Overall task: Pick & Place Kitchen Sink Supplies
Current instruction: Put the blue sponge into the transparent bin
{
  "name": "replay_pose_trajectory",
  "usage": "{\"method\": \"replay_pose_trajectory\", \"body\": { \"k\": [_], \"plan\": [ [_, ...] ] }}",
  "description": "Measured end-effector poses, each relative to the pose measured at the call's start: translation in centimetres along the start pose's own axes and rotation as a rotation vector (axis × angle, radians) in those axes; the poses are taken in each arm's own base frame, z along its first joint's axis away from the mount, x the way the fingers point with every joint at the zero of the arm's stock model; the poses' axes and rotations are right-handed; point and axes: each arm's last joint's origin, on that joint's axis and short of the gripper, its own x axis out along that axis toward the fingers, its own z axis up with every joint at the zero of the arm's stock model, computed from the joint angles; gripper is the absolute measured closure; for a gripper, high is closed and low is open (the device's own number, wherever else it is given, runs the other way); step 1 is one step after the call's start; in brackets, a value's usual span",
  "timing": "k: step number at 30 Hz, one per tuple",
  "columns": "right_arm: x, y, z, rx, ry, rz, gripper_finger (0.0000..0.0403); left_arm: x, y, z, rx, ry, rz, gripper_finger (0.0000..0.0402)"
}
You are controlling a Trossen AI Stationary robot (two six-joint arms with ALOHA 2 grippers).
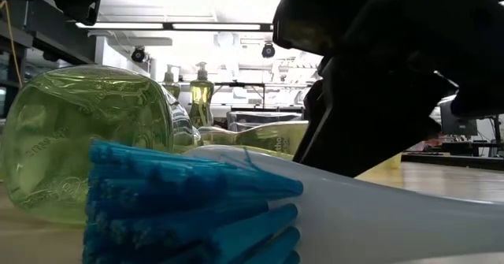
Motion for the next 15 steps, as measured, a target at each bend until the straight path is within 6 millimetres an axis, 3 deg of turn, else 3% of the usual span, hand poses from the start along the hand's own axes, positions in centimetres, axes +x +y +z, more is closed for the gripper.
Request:
{"method": "replay_pose_trajectory", "body": {
  "k": [15],
  "plan": [
    [0.06, 0.02, 0.08, 0.009, -0.008, 0.006, 0.0306, 0.0, 0.0, 0.03, -0.007, -0.001, 0.001, 0.0081]
  ]
}}
